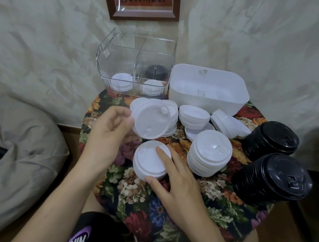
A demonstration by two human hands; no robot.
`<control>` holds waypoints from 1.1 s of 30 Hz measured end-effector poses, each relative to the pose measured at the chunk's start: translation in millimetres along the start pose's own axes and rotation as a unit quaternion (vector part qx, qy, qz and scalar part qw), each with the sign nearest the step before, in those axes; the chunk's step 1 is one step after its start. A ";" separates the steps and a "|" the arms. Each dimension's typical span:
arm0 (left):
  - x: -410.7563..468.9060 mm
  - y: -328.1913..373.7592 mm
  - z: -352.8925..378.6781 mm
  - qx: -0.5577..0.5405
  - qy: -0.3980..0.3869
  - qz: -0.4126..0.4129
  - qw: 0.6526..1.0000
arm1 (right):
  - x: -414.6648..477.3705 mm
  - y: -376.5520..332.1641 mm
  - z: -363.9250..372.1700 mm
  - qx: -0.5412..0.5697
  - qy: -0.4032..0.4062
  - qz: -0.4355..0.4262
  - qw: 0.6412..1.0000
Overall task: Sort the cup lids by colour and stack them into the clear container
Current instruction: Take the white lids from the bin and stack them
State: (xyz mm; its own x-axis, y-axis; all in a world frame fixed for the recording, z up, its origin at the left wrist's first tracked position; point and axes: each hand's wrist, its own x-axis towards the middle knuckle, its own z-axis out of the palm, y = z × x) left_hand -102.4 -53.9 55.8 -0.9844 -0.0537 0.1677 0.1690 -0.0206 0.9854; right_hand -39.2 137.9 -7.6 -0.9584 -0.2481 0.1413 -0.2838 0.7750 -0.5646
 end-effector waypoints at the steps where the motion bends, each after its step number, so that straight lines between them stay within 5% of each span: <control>1: -3.4 -1.6 -2.2 -0.020 0.006 -0.024 0.999 | -0.4 0.0 0.2 -0.001 0.001 -0.001 1.000; 11: -12.2 -15.7 -15.9 -0.011 -0.015 -0.146 0.989 | -2.4 1.4 -5.0 0.094 -0.004 0.047 0.994; 18: -7.0 -16.1 -8.7 0.157 -0.114 -0.039 0.980 | -0.9 1.4 -3.0 0.072 0.001 0.033 0.997; 24: -6.1 -25.3 1.9 0.202 -0.168 -0.041 0.964 | -1.4 2.9 -1.7 0.081 0.015 0.031 0.996; 33: -25.3 -34.1 12.7 0.244 -0.133 -0.040 0.960 | -0.6 1.8 1.1 0.100 0.031 0.039 0.994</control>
State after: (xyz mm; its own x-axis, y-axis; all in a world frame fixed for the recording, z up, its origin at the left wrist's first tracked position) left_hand -83.9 -39.2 18.3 -0.9818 0.1877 0.0287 0.1136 0.4593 0.8810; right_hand -39.1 138.8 -9.6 -0.9789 -0.1515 0.1372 -0.2034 0.6574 -0.7255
